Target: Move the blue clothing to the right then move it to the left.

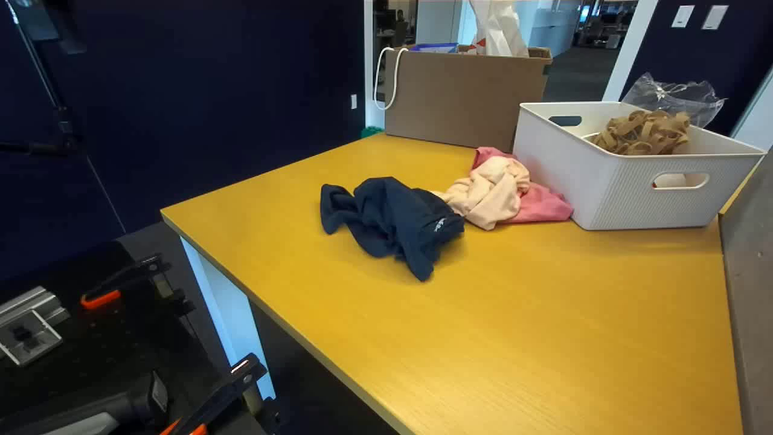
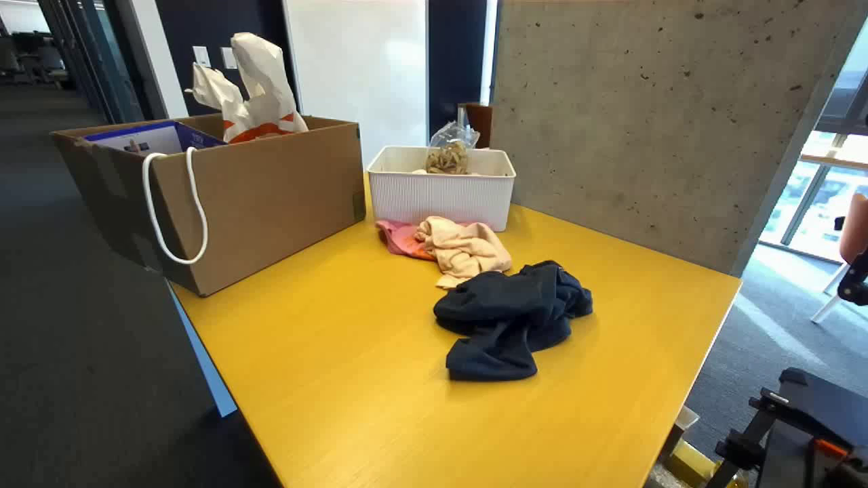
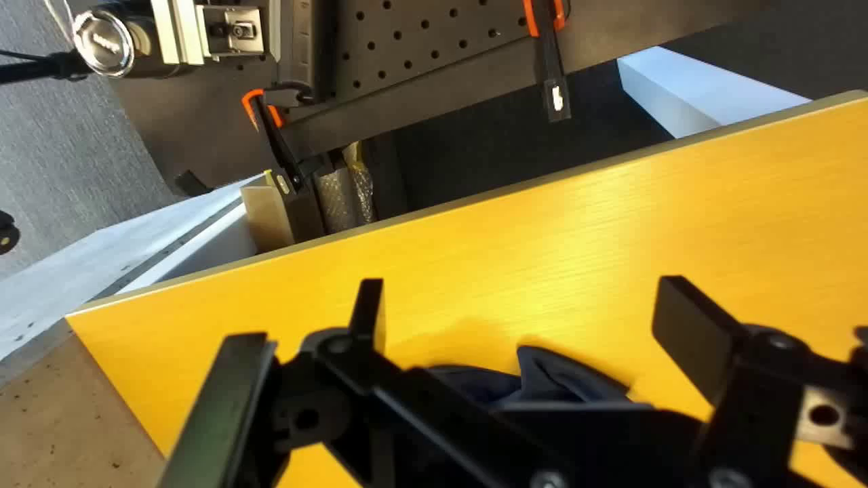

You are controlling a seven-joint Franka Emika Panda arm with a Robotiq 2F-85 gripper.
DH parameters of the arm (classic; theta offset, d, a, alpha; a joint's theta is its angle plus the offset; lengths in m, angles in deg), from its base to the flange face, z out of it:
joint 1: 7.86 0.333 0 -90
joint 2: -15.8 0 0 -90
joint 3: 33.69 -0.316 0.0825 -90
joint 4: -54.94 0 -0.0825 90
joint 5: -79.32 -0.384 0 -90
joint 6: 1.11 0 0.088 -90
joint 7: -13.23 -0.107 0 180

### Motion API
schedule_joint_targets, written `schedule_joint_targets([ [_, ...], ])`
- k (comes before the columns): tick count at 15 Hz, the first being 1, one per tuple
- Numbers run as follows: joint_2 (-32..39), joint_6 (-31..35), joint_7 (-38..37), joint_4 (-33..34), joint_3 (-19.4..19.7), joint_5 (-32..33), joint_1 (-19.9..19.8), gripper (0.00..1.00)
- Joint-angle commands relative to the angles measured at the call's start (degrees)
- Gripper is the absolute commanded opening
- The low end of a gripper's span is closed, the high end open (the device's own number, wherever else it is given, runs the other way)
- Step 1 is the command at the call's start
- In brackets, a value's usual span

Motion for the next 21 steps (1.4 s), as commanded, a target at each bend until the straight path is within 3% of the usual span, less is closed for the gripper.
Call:
schedule_joint_targets([
  [1, 0.5, -0.1, -1.0, 0.1, 1.9, 1.2, 2.1, 1.0],
  [7, -0.3, -1.1, 1.0, 1.8, 2.7, 2.3, 2.2, 1.0],
  [10, 0.5, -4.9, 8.9, 8.1, 5.5, 9.2, 0.8, 1.0],
  [15, 12.8, -3.8, 26.2, 18.8, 13.0, 18.1, -0.9, 1.0],
  [21, 29.2, 7.3, 44.1, 25.8, 22.2, 17.5, -1.2, 1.0],
])
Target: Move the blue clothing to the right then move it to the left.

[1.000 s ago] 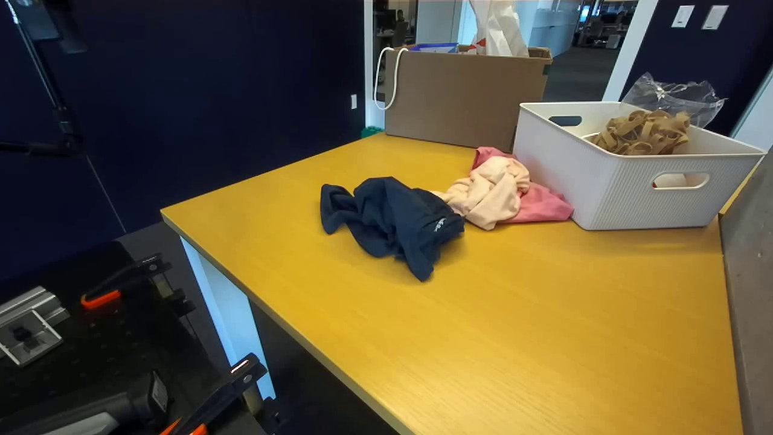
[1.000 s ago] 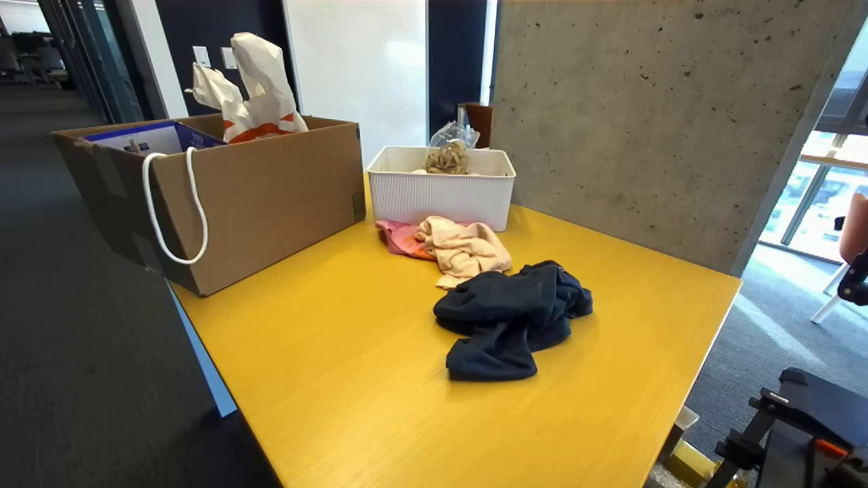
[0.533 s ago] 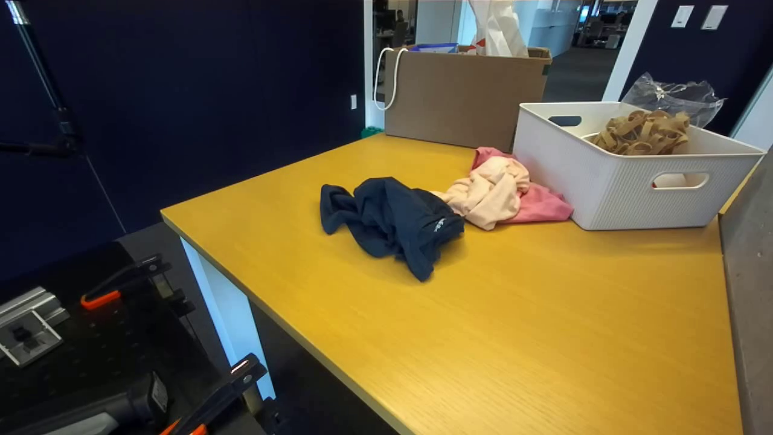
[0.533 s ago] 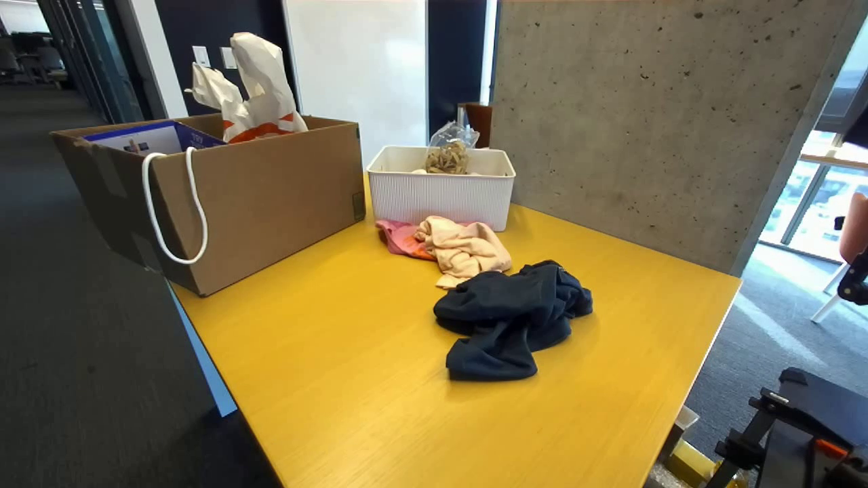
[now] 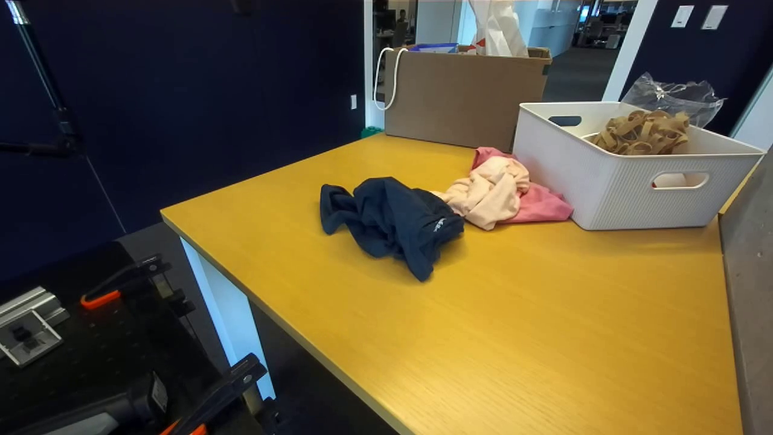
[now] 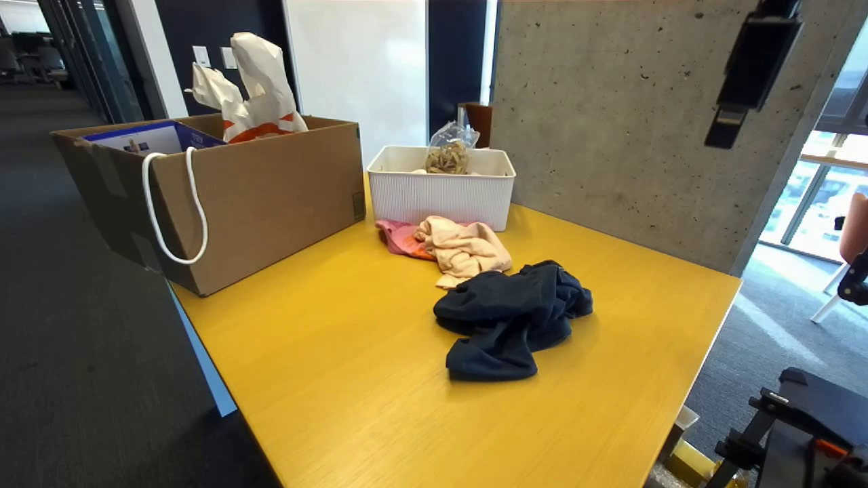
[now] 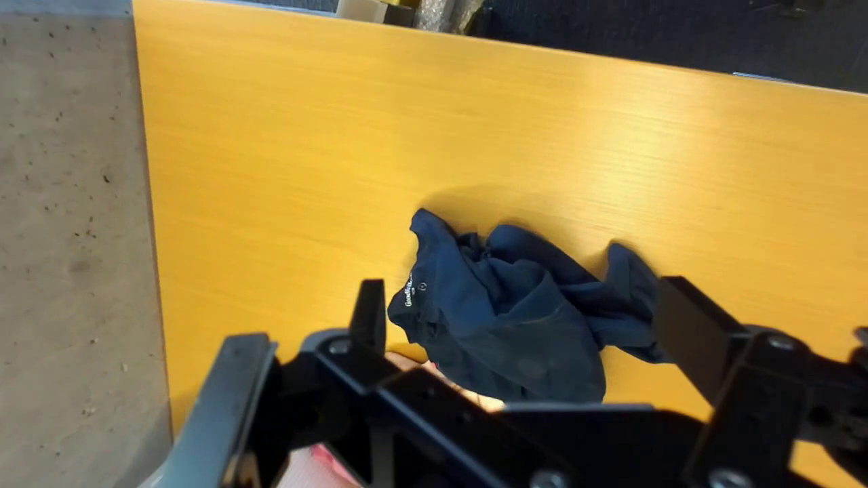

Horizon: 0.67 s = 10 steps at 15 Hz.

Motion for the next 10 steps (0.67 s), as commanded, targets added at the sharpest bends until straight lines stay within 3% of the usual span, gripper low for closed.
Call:
schedule_joint_targets([
  [1, 11.5, 4.6, 8.6, 7.7, 3.3, -0.3, 0.5, 1.0],
  [10, 34.1, 4.2, 17.4, 23.5, 2.1, 0.7, 3.6, 1.0],
])
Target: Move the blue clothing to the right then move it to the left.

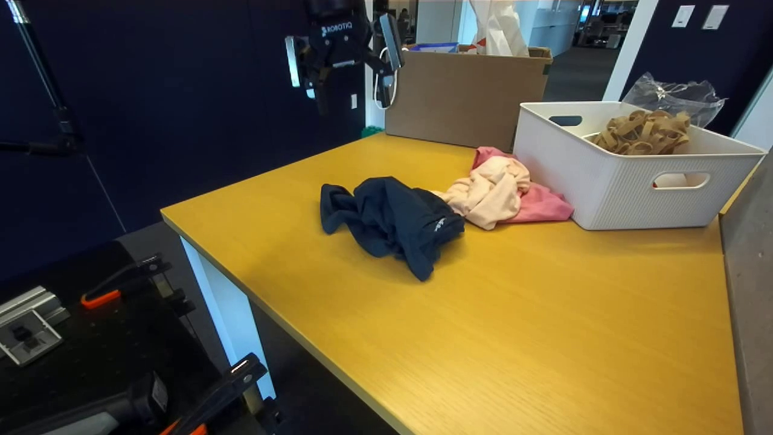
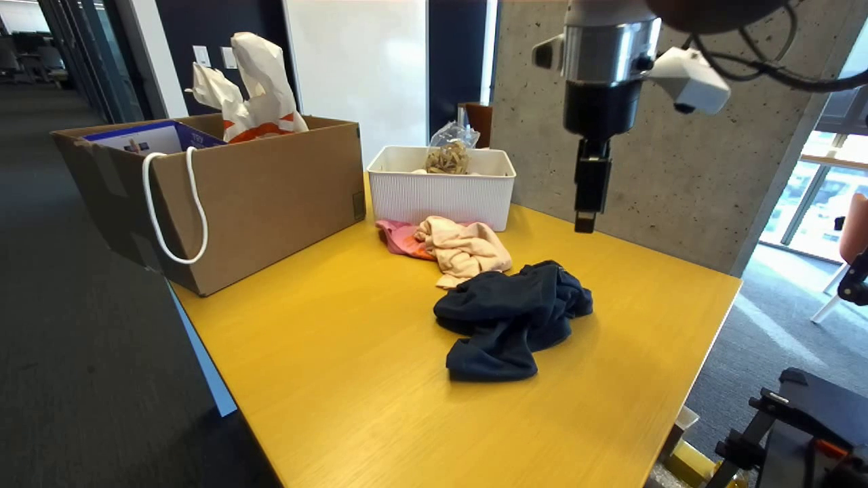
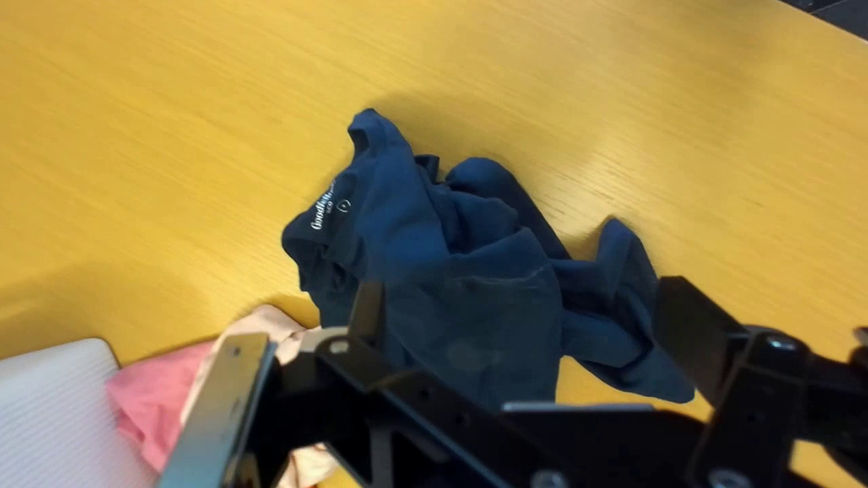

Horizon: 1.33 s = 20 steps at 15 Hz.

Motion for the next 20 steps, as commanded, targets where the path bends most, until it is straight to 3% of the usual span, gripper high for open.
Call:
schedule_joint_targets([
  [1, 7.1, -1.0, 4.7, 5.8, -0.1, 0.4, 0.2, 1.0],
  [7, 16.0, -0.1, 8.4, 10.1, 0.7, 0.8, -1.2, 1.0],
  [16, 27.5, -6.5, 8.7, 22.2, 2.6, 11.0, 4.1, 1.0],
  [17, 28.0, -6.3, 8.9, 22.9, 2.8, 11.9, 4.3, 0.75],
  [20, 26.7, -4.8, 8.1, 21.4, 3.4, 14.3, 4.6, 0.58],
])
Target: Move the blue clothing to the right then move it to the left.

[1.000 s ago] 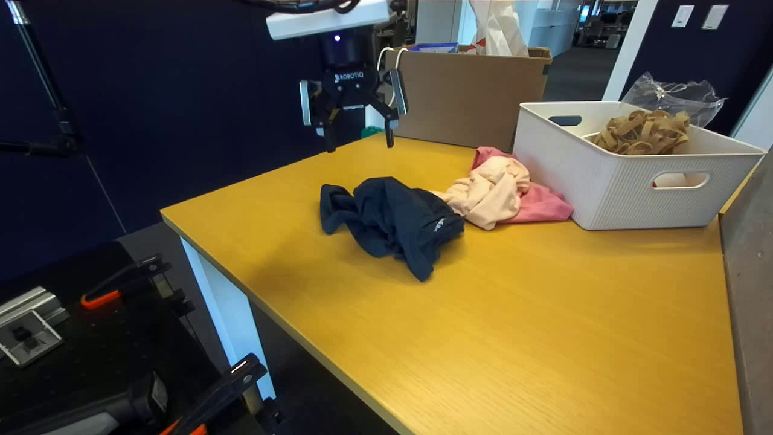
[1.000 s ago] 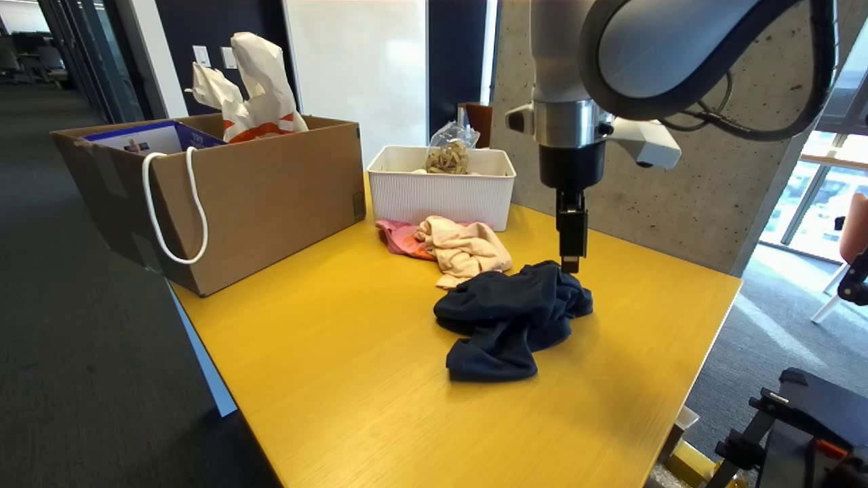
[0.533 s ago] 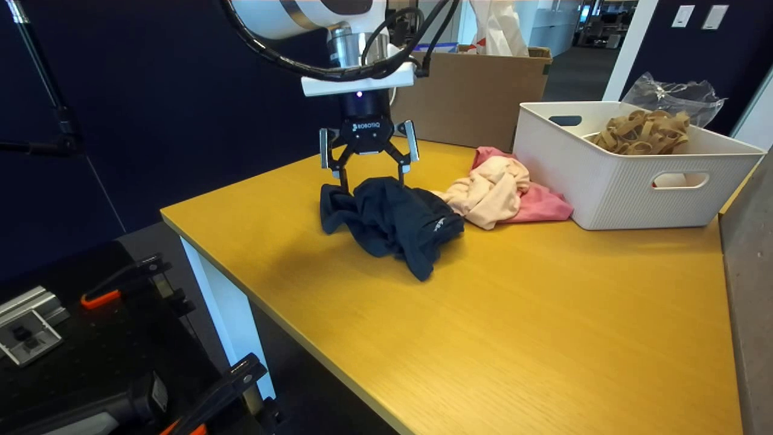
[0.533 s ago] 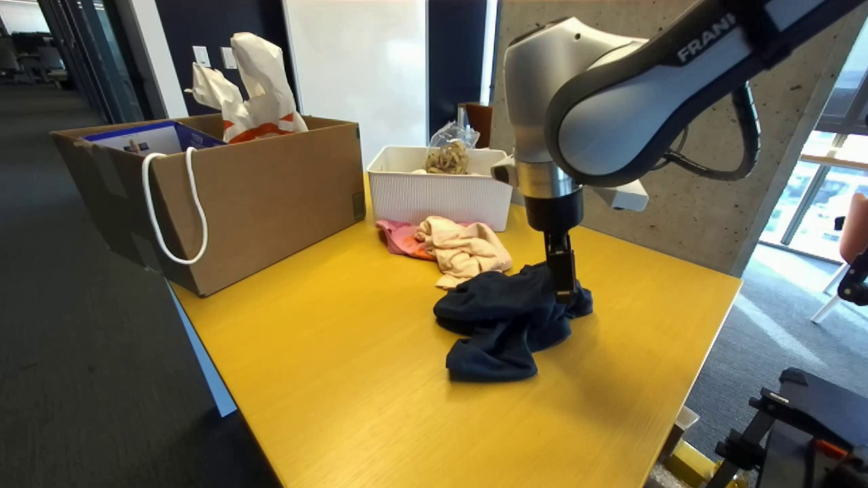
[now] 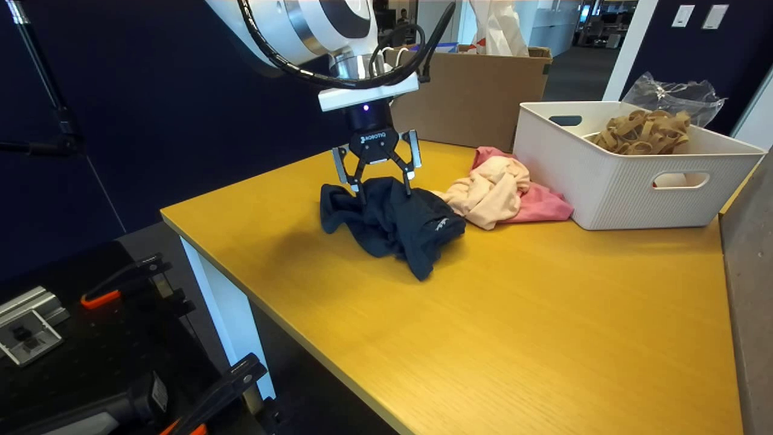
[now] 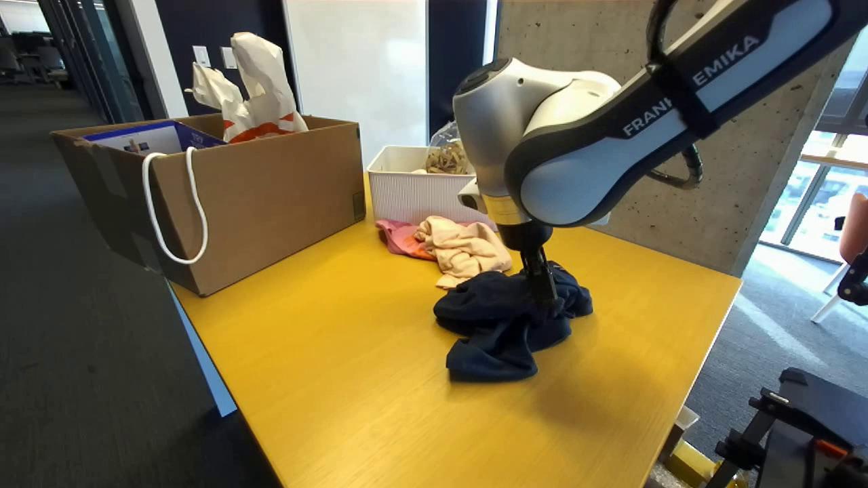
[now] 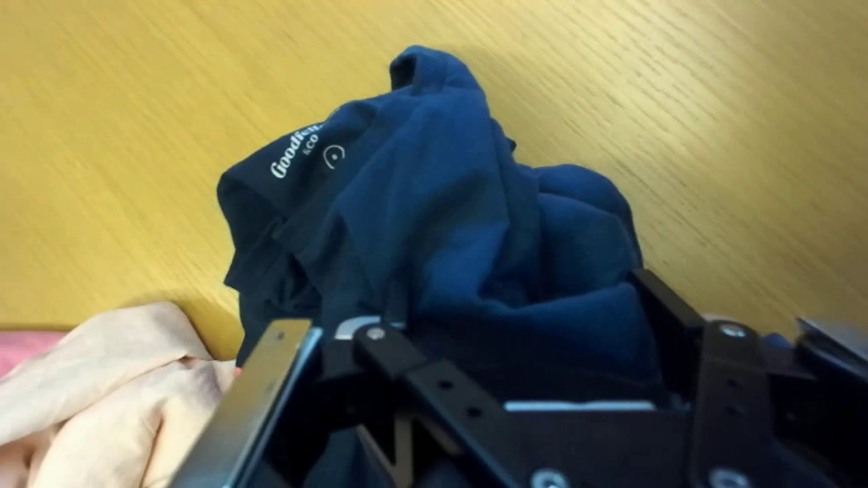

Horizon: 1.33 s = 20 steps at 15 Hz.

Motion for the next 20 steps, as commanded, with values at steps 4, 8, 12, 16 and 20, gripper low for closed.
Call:
schedule_joint_targets([
  [4, 0.0, -0.2, 0.2, 1.5, 1.5, 2.4, 0.2, 0.27],
  [8, -1.8, -0.7, 0.6, 2.4, 1.7, 2.5, 0.3, 0.0],
  [12, -3.0, -2.0, 0.7, 6.3, 2.2, 4.5, 1.5, 0.02],
  [16, -2.4, -2.7, 1.0, 12.0, 3.1, 9.8, 2.3, 0.02],
  [20, 2.0, -0.9, 1.0, 19.7, 4.8, 14.9, 0.9, 0.02],
])
